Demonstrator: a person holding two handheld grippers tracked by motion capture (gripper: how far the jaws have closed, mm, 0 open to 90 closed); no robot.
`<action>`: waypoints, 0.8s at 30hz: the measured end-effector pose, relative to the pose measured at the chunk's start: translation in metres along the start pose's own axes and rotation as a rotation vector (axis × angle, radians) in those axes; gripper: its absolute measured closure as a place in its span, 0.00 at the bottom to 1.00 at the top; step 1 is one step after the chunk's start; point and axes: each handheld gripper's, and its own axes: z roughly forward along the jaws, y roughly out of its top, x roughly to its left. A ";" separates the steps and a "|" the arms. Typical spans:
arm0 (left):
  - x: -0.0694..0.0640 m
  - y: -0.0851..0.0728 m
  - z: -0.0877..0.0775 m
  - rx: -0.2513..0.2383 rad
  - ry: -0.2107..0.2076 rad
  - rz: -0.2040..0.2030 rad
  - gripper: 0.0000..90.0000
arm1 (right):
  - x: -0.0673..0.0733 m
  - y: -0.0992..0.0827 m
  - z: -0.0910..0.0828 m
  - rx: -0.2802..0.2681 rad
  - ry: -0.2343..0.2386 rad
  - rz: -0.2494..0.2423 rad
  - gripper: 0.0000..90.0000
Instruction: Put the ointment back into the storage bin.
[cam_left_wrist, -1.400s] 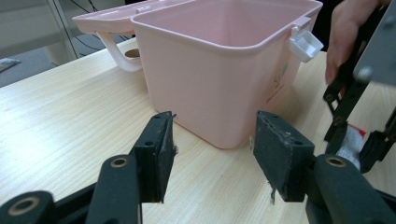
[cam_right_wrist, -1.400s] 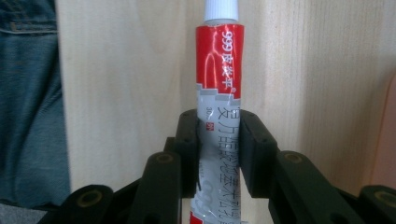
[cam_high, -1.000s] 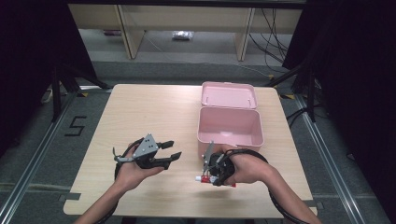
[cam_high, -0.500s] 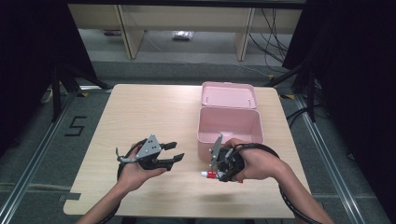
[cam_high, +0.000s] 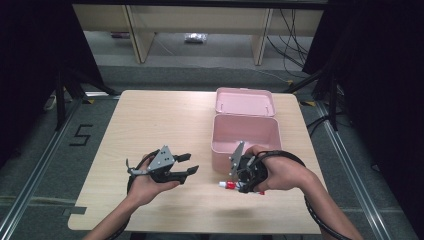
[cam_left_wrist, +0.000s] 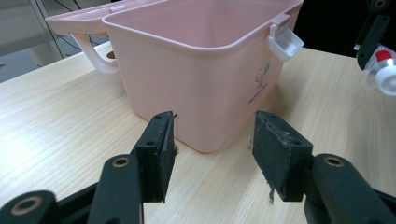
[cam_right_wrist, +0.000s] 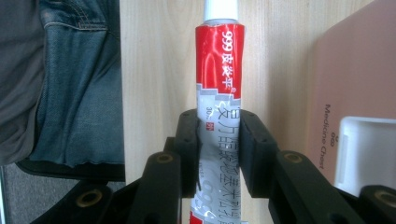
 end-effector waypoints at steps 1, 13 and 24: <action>0.000 0.000 0.000 -0.001 0.000 0.001 0.53 | 0.001 0.000 -0.002 0.010 -0.001 0.024 0.80; -0.002 0.000 0.001 -0.018 -0.012 -0.001 0.53 | -0.005 -0.006 -0.017 -0.013 0.004 0.018 0.80; -0.003 0.000 0.001 -0.021 -0.015 0.001 0.53 | -0.012 -0.008 -0.028 -0.038 -0.001 0.012 0.80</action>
